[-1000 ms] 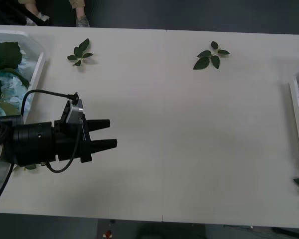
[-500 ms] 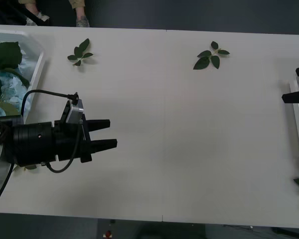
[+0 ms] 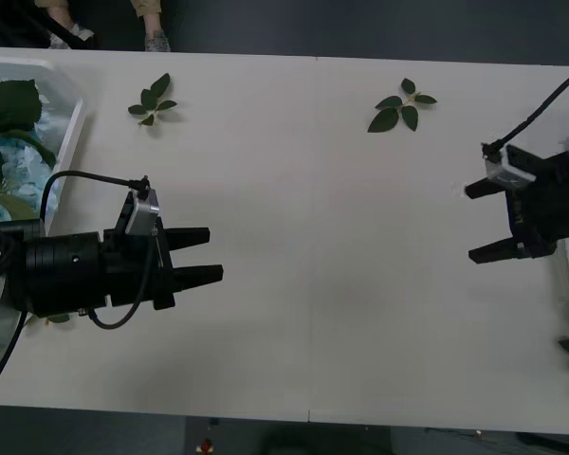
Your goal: Put the red flowers into the right box and the blue flowers into the left box
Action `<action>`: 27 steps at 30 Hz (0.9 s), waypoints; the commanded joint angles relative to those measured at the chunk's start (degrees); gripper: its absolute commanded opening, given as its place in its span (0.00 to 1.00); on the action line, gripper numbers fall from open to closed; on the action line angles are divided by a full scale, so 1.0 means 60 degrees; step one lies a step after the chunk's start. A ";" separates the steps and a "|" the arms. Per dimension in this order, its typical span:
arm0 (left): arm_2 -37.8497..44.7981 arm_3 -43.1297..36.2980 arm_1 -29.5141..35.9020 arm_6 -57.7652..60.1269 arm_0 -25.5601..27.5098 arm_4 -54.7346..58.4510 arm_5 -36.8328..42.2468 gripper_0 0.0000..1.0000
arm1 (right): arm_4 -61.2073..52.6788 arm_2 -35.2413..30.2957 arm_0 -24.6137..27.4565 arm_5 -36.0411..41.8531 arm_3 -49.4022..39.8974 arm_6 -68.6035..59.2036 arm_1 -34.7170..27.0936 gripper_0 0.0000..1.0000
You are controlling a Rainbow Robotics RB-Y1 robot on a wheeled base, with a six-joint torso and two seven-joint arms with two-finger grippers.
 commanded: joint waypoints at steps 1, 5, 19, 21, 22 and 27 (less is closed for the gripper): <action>-0.0106 -0.0130 0.0134 -0.0342 -0.0058 0.0099 -0.0061 0.65 | -0.0258 0.0569 -0.0410 -0.0144 -0.0475 0.0235 -0.0063 1.00; -0.0106 -0.0130 0.0134 -0.0342 -0.0058 0.0099 -0.0061 0.65 | -0.0404 0.1331 -0.0615 -0.0378 -0.0505 0.0235 -0.0121 1.00; -0.0106 -0.0130 0.0134 -0.0342 -0.0058 0.0099 -0.0061 0.65 | -0.0419 0.2503 -0.1274 -0.0056 -0.0505 0.0235 0.0128 1.00; -0.0106 -0.0130 0.0134 -0.0342 -0.0058 0.0099 -0.0061 0.65 | -0.0404 0.2561 -0.1274 -0.0056 -0.0505 0.0235 0.0128 1.00; -0.0106 -0.0130 0.0134 -0.0342 -0.0058 0.0099 -0.0061 0.65 | -0.0404 0.2605 -0.1274 -0.0056 -0.0505 0.0235 0.0142 1.00; -0.0106 -0.0130 0.0134 -0.0342 -0.0058 0.0099 -0.0061 0.65 | -0.0316 0.2635 -0.1274 -0.0129 -0.0505 0.0235 0.0172 1.00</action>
